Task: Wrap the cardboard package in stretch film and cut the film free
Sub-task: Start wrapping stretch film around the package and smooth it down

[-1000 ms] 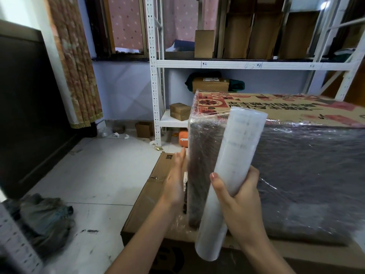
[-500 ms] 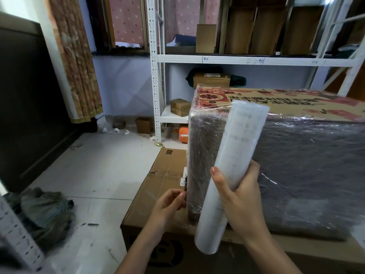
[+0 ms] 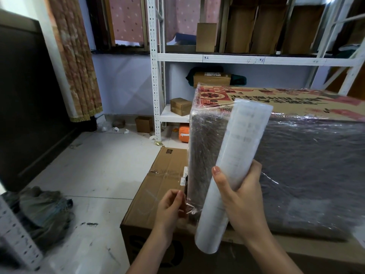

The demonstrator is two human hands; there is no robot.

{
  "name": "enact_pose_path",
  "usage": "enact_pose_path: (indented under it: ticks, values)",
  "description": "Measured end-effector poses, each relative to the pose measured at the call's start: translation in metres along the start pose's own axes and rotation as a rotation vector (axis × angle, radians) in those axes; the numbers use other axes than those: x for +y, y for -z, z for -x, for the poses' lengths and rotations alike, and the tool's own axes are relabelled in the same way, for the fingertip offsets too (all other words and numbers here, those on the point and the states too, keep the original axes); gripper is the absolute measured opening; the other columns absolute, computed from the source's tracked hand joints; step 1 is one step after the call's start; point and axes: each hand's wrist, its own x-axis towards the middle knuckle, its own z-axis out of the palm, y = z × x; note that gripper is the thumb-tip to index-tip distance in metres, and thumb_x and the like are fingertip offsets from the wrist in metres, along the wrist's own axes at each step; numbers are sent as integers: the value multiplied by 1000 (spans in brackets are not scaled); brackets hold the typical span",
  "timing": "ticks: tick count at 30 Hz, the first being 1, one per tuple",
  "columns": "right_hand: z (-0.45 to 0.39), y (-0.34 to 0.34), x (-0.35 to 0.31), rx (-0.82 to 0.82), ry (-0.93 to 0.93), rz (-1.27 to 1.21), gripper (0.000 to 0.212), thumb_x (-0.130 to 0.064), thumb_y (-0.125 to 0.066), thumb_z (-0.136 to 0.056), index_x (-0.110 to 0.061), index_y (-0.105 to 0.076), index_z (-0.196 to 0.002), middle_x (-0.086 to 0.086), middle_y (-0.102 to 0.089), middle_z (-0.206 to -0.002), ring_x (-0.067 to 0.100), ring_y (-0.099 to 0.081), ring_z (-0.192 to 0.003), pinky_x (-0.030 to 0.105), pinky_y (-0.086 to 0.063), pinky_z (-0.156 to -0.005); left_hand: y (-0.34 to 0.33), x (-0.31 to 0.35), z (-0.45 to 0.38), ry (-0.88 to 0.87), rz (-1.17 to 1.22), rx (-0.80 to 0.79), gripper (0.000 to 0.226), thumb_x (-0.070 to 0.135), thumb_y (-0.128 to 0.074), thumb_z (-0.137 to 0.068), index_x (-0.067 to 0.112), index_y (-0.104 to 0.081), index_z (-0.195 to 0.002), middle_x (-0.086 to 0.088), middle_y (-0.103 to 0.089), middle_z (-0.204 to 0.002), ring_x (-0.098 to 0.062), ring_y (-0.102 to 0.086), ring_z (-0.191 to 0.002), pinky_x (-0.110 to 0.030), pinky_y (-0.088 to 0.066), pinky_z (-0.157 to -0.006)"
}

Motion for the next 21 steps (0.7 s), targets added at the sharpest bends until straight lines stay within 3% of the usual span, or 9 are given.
enact_pose_path:
  ticks: [4,7,11,17,21]
  values:
    - [0,0,1,2,1,0,57,-71,-60,-59,-47,-35,-104,-15,-57,-101,3,-63,-90,37,-58,-75,-15,-3,0,-158,-42,49,20,20,-46,-99,6,-55,-87,-2,-56,-65,-9,-53,-54,-18,-41,-47]
    - [0,0,2,13,3,8,57,-71,-61,-59,-46,-36,-104,-15,-58,-100,4,-64,-90,40,-57,-76,-21,-16,-4,-273,-120,86,24,31,-43,-94,11,-52,-86,-2,-56,-68,-14,-51,-59,-26,-43,-53]
    - [-1,1,4,9,7,19,56,-72,-62,-60,-50,-34,-104,-21,-57,-102,6,-64,-92,41,-56,-77,-23,-32,-13,-371,-271,151,27,44,-35,-88,21,-47,-82,8,-51,-63,-7,-45,-54,-30,-39,-52]
    - [-1,1,5,5,13,18,59,-73,-61,-59,-49,-34,-106,-21,-57,-101,5,-64,-92,40,-57,-76,-22,-43,-22,-354,-360,193,46,55,-28,-87,18,-54,-87,-12,-58,-69,-13,-50,-55,-29,-41,-52]
    - [-2,1,3,-2,21,7,61,-71,-61,-60,-44,-35,-107,-26,-55,-102,3,-63,-92,37,-58,-74,-23,-41,-23,-355,-360,195,44,54,-27,-88,19,-52,-83,-8,-54,-64,-10,-48,-53,-28,-40,-50]
